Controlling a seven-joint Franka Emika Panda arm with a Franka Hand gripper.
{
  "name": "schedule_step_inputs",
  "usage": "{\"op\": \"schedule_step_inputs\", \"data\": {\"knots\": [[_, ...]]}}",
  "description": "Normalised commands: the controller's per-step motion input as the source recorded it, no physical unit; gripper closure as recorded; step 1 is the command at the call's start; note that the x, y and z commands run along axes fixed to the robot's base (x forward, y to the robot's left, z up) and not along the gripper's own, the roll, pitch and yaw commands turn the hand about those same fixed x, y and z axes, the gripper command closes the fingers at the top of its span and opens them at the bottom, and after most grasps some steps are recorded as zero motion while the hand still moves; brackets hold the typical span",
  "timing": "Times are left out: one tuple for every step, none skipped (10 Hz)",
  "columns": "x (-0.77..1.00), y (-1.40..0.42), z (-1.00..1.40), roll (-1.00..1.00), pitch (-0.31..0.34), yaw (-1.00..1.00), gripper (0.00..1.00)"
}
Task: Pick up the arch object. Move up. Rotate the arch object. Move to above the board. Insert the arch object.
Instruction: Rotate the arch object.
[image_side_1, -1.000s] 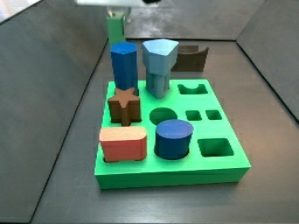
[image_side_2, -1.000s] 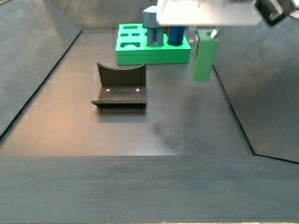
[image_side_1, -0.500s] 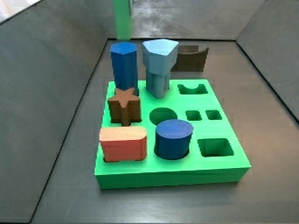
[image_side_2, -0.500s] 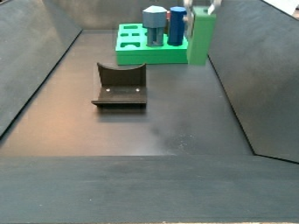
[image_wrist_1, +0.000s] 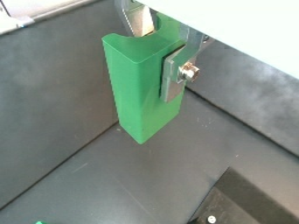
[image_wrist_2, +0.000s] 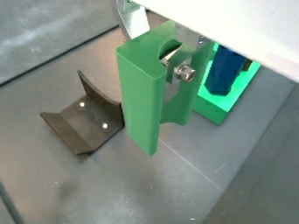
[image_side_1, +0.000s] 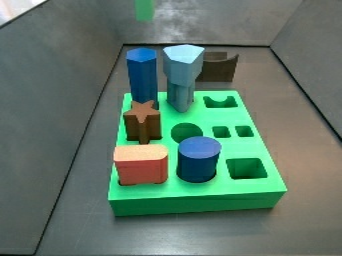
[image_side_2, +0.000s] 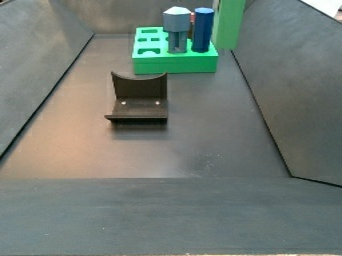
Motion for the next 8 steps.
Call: {"op": "schedule_step_inputs", "data": {"knots": [[0.02, 0.02, 0.25, -0.07, 0.067, -0.02, 1.00], [0.00, 0.00, 0.00, -0.05, 0.007, -1.00, 1.00], [0.01, 0.00, -0.03, -0.05, 0.003, -1.00, 1.00], [0.01, 0.00, -0.01, -0.06, -0.001, -1.00, 1.00], [0.01, 0.00, -0.01, -0.07, -0.001, -1.00, 1.00], [0.01, 0.00, -0.01, -0.08, -0.003, -1.00, 1.00], [0.01, 0.01, -0.01, -0.09, -0.003, -0.60, 1.00], [0.01, 0.01, -0.01, -0.08, -0.003, -0.36, 1.00]]}}
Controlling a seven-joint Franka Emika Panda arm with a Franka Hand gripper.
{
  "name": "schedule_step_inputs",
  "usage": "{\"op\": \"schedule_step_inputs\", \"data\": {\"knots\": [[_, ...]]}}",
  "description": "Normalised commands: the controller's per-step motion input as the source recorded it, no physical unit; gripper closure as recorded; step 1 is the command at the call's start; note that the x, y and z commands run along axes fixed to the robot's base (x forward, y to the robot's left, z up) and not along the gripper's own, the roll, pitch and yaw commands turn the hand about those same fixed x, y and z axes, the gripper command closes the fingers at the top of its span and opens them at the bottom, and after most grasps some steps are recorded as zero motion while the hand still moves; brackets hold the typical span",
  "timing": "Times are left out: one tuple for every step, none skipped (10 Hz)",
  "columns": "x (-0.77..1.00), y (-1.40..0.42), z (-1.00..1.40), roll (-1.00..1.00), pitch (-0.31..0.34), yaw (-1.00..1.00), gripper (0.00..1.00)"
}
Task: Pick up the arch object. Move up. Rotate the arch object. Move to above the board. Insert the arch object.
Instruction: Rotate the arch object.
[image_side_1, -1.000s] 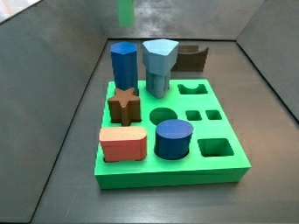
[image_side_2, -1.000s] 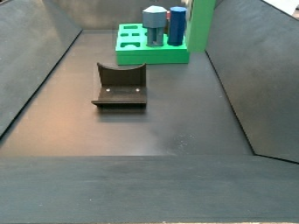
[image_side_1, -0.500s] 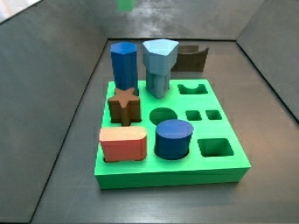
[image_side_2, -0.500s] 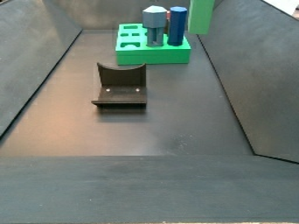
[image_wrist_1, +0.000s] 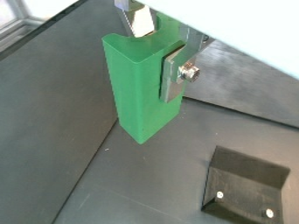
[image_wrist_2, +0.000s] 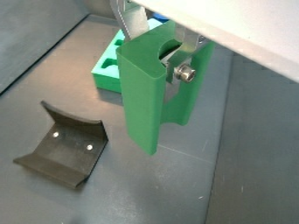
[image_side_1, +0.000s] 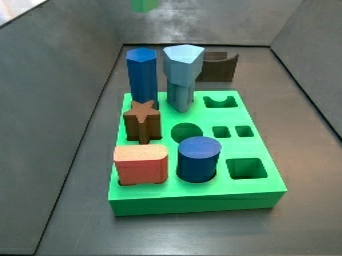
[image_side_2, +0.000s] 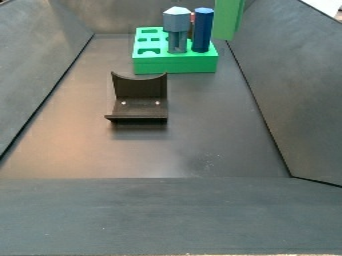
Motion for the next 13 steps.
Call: {"op": "schedule_step_inputs", "data": {"knots": [[0.01, 0.01, -0.01, -0.08, -0.003, -0.20, 1.00], [0.03, 0.03, 0.00, -0.03, -0.001, -1.00, 1.00], [0.03, 0.03, 0.00, -0.03, -0.001, -1.00, 1.00], [0.03, 0.03, 0.00, -0.03, 0.000, -1.00, 1.00], [0.03, 0.02, 0.00, -0.03, 0.000, -1.00, 1.00], [0.03, 0.02, 0.00, -0.04, 0.001, -1.00, 1.00], [0.03, 0.02, 0.00, -0.04, 0.001, -1.00, 1.00], [0.02, 0.02, 0.00, -0.05, 0.002, -1.00, 1.00], [0.02, 0.02, 0.00, -0.06, 0.003, -1.00, 1.00], [0.02, 0.02, 0.00, -0.07, 0.003, -1.00, 1.00], [0.02, 0.02, 0.00, -0.08, 0.004, -0.75, 1.00], [0.02, 0.02, 0.00, -0.08, 0.004, -0.60, 1.00], [0.02, 0.02, 0.00, -0.08, 0.004, -0.36, 1.00]]}}
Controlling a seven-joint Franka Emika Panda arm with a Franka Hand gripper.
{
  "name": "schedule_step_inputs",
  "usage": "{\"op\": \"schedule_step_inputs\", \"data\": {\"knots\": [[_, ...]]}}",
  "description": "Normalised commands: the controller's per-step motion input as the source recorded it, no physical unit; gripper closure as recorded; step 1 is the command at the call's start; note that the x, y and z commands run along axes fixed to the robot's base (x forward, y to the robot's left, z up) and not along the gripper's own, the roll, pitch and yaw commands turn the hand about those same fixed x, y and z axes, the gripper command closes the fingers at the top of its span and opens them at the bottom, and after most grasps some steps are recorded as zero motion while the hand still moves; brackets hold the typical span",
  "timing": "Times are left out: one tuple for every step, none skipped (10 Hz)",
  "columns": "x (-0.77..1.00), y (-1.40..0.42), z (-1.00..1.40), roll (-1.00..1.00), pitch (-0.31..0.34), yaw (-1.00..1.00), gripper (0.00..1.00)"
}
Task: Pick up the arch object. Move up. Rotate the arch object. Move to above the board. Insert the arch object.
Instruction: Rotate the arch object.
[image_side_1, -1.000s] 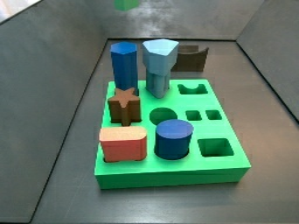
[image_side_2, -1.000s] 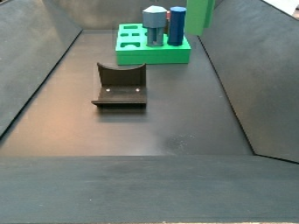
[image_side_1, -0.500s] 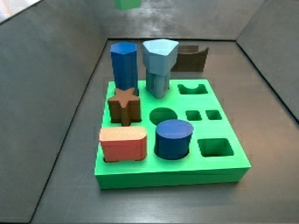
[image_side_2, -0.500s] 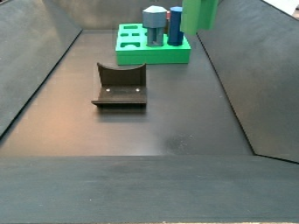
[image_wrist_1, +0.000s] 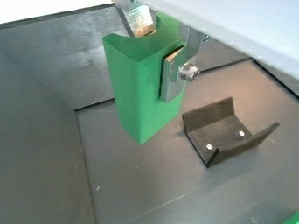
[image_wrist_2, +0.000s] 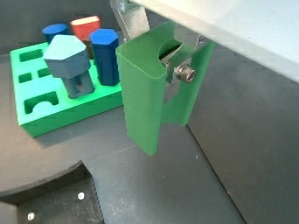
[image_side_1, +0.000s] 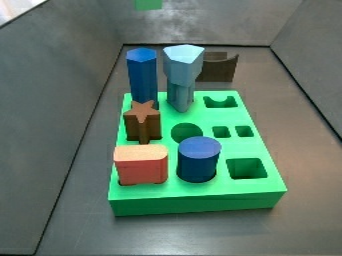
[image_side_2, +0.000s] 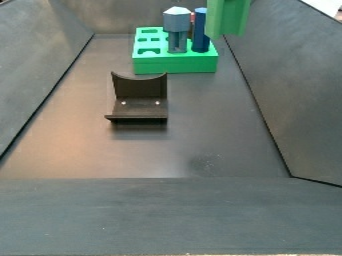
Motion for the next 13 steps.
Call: {"op": "schedule_step_inputs", "data": {"knots": [[0.02, 0.02, 0.00, -0.08, 0.004, -0.27, 1.00], [0.00, 0.00, 0.00, -0.06, 0.003, -1.00, 1.00], [0.00, 0.00, 0.00, -0.06, 0.003, -1.00, 1.00], [0.00, 0.00, 0.00, -0.08, 0.004, -1.00, 1.00], [0.00, 0.00, 0.00, -0.08, 0.004, -0.79, 1.00], [0.00, 0.00, 0.00, -0.08, 0.004, -0.55, 1.00], [0.00, 0.00, 0.00, -0.08, 0.003, -0.32, 1.00], [0.00, 0.01, 0.00, -0.08, 0.003, -0.21, 1.00], [0.00, 0.00, -1.00, -0.28, 0.003, -0.16, 1.00], [0.01, 0.00, -1.00, -0.28, -0.023, -0.09, 1.00], [0.01, 0.01, -1.00, -0.25, -0.034, -0.06, 1.00], [0.01, 0.01, -1.00, -0.22, -0.044, -0.05, 1.00], [0.01, 0.01, -1.00, -0.20, -0.058, -0.05, 1.00]]}}
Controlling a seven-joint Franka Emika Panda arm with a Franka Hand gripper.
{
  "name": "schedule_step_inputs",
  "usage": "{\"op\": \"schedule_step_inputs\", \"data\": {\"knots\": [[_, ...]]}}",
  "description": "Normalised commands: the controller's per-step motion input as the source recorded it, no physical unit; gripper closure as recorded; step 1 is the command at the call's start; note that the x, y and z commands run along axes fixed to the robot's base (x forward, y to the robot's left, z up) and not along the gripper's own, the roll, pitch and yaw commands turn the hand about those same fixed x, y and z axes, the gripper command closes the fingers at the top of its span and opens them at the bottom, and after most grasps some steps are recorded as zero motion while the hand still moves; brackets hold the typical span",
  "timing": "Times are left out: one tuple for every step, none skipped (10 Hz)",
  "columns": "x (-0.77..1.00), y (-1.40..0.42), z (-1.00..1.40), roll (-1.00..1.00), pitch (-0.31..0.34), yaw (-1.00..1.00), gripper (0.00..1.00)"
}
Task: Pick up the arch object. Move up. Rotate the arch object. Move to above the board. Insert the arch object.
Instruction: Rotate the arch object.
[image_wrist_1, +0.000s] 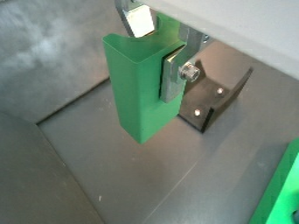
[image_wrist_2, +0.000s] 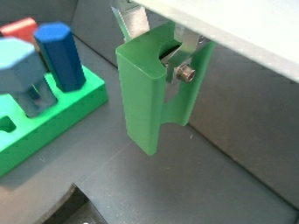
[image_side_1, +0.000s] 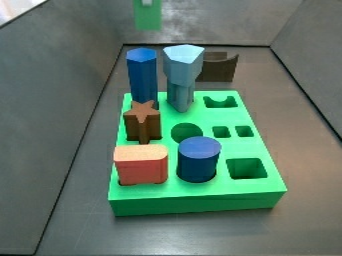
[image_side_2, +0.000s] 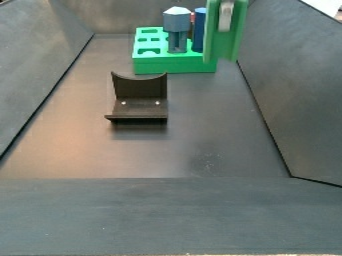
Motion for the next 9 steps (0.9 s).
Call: {"op": "schedule_step_inputs", "data": {"knots": [[0.01, 0.02, -1.00, -0.19, -0.068, -0.05, 1.00], [0.01, 0.02, -1.00, -0.18, -0.069, -0.04, 1.00], [0.01, 0.02, -1.00, -0.17, -0.070, -0.04, 1.00], [0.01, 0.03, -1.00, -0.16, -0.065, -0.04, 1.00], [0.02, 0.03, -1.00, -0.16, -0.065, -0.04, 1.00], [0.01, 0.04, -1.00, -0.15, -0.068, -0.04, 1.00], [0.01, 0.04, -0.87, -0.14, -0.071, -0.04, 1.00], [0.01, 0.04, -0.65, -0.13, -0.070, -0.04, 1.00], [0.01, 0.04, -0.54, -0.13, -0.070, -0.04, 1.00]]}}
